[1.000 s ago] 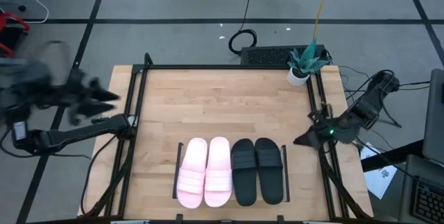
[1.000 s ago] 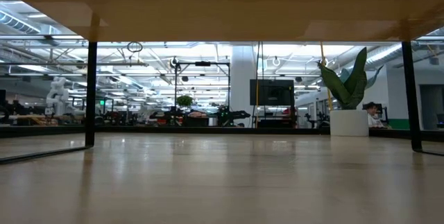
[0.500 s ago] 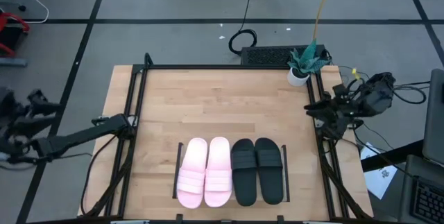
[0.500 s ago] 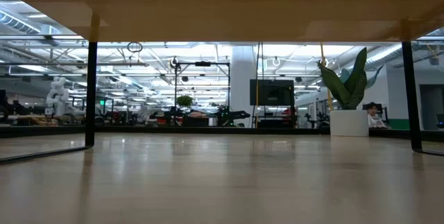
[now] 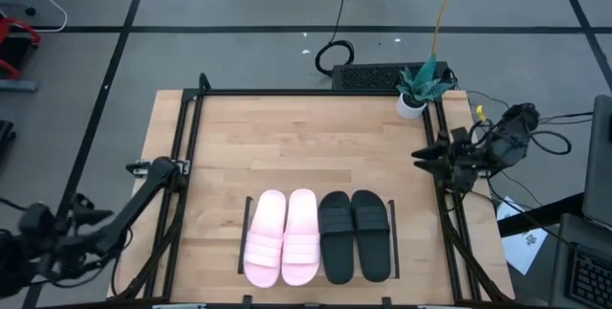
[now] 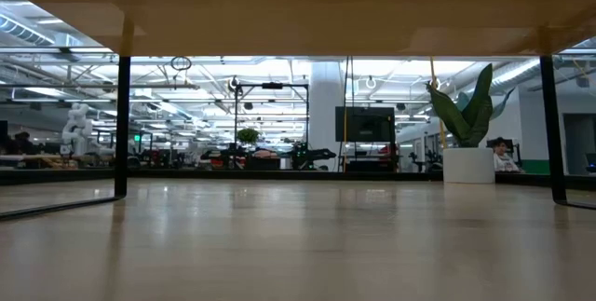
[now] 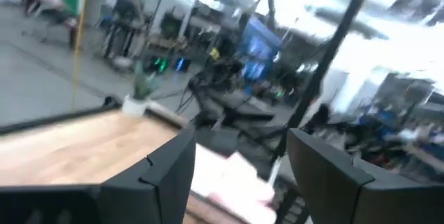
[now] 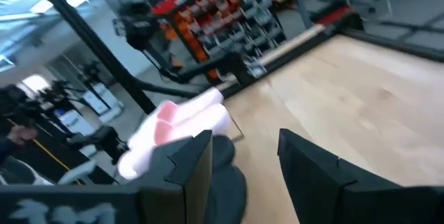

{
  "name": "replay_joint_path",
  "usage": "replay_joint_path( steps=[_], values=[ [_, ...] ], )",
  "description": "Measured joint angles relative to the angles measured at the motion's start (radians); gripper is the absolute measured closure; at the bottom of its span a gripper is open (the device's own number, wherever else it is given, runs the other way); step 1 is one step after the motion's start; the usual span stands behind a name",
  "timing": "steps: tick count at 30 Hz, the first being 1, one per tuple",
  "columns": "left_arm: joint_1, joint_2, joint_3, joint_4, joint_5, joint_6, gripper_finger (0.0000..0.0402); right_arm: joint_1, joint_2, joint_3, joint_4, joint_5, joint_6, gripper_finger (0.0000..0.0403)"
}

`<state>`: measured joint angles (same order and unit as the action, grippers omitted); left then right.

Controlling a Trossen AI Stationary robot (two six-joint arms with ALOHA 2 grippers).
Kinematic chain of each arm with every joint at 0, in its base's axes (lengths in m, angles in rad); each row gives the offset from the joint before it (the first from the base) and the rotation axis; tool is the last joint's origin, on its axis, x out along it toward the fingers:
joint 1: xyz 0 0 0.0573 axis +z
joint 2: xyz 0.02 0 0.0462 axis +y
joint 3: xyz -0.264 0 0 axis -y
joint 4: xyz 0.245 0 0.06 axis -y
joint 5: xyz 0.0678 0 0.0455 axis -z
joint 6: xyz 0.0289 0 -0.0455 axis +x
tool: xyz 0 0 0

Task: Pick and place slides into the shelf
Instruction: Return to Home Position

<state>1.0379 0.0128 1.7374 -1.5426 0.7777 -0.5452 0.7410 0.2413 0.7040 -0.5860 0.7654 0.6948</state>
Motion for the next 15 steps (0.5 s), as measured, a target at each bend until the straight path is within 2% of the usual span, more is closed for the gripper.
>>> replay_joint_path(
  steps=[2, 4, 7, 10, 12, 15],
  values=[
    [0.036, 0.010, -0.021, -0.018, 0.067, 0.063, 0.0174, 0.000, -0.005, -0.029, 0.080, 0.000, -0.056, 0.0245],
    [0.084, 0.014, -0.083, 0.032, 0.144, 0.184, 0.0174, 0.000, -0.006, -0.059, 0.157, -0.001, -0.134, 0.0245],
    [0.147, 0.025, -0.234, 0.046, 0.219, 0.343, 0.0174, 0.000, -0.011, -0.102, 0.223, -0.001, -0.198, 0.0245],
    [0.175, 0.012, -0.405, 0.054, 0.348, 0.411, 0.0174, 0.000, -0.026, -0.146, 0.230, 0.000, -0.191, 0.0245],
    [0.175, 0.012, -0.509, 0.127, 0.418, 0.436, 0.0174, 0.000, -0.046, -0.169, 0.239, 0.000, -0.183, 0.0245],
    [0.152, 0.013, -0.600, 0.369, 0.437, 0.370, 0.0174, 0.000, -0.074, -0.189, 0.276, -0.007, -0.185, 0.0245]
  ],
)
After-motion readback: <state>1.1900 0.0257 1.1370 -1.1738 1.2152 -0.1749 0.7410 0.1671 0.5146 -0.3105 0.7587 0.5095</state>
